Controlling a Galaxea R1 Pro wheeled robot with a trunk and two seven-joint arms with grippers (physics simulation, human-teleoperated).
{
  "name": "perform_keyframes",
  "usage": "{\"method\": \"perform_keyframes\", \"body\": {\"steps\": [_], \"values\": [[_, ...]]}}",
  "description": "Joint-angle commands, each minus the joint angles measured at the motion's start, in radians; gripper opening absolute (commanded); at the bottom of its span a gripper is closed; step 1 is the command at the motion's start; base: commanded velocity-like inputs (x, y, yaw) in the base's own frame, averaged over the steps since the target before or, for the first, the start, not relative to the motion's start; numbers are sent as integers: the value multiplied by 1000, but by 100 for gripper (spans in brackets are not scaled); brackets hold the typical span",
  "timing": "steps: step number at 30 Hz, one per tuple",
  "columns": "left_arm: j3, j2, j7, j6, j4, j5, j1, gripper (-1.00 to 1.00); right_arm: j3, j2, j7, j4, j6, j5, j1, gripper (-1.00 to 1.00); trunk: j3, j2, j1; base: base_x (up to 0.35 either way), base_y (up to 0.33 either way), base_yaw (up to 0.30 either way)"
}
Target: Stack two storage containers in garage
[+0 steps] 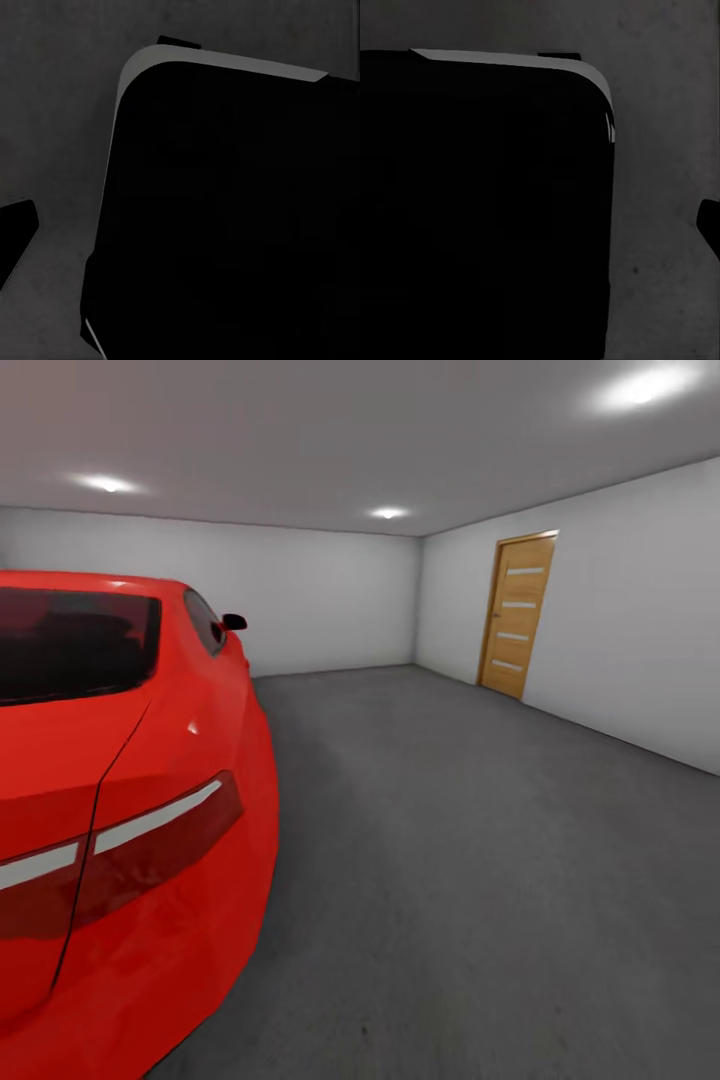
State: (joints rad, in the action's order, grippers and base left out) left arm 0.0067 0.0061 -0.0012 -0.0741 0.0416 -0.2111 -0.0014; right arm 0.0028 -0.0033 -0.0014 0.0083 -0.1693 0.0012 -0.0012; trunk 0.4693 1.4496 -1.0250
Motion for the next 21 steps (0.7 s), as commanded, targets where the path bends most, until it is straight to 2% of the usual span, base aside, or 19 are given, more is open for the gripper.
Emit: {"method": "perform_keyframes", "body": {"steps": [1,21], "values": [[0,0,0,-3,0,-5,0,100,0,0,0,1,-4,0,0,100,1,0,0,0,0,-295],[-1,0,1,-3,0,-5,0,100,1,0,3,1,-4,3,0,100,1,0,0,0,0,-295]]}}
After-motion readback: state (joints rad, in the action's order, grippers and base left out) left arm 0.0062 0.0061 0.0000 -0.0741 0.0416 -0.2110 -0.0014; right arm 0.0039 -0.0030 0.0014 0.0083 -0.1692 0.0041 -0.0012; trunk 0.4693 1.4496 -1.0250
